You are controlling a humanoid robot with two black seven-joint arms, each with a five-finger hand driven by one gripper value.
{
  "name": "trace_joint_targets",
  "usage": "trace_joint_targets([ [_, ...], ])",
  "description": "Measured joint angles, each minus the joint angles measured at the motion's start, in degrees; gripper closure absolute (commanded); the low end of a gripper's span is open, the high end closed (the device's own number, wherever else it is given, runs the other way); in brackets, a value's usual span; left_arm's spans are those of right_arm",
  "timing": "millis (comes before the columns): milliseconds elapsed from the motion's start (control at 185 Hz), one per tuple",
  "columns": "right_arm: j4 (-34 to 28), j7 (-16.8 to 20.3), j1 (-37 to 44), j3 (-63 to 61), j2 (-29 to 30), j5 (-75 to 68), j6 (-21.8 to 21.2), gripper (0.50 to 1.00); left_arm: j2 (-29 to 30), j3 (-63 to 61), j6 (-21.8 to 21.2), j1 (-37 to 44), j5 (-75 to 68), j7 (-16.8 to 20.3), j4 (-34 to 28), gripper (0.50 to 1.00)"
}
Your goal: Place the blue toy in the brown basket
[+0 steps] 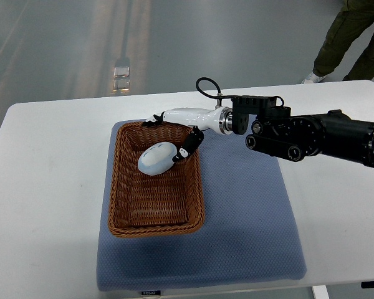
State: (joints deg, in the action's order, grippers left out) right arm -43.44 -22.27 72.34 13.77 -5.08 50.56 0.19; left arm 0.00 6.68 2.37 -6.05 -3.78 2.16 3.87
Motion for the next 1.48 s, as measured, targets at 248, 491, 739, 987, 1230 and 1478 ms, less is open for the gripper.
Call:
trace_joint_targets([
  [248,0.1,0.9,-3.5,-10.6,-6.2,-8.5,2.2,0.603,0.0,0.0,0.0,-0.2,0.0,0.0,0.0,0.500],
  [491,1.2,5.4,-15.9,-29.6,-10.0,-13.7,2.4,0.603,0.0,0.0,0.0,-0.4,0.0,0.0,0.1,0.500],
  [739,0.5,6.9,-27.9,-45.3,-10.3,-14.3,3.0,0.603,0.0,0.0,0.0,-0.4,0.0,0.0,0.2,0.500],
  [987,0.0,7.1,-31.8,-50.9,-9.2,-25.1,2.6,0.603,0.0,0.0,0.0,-0.4,0.0,0.0,0.0,0.500],
  [1230,-0.5,6.3,-32.4,-51.2,-9.1,-33.4,2.5,0.593,0.0,0.0,0.0,-0.4,0.0,0.0,0.0,0.500],
  [1478,-0.5,6.0,-33.1,-52.0,-9.3,-36.9,2.3,0.587,0.0,0.0,0.0,-0.4,0.0,0.0,0.0,0.500],
])
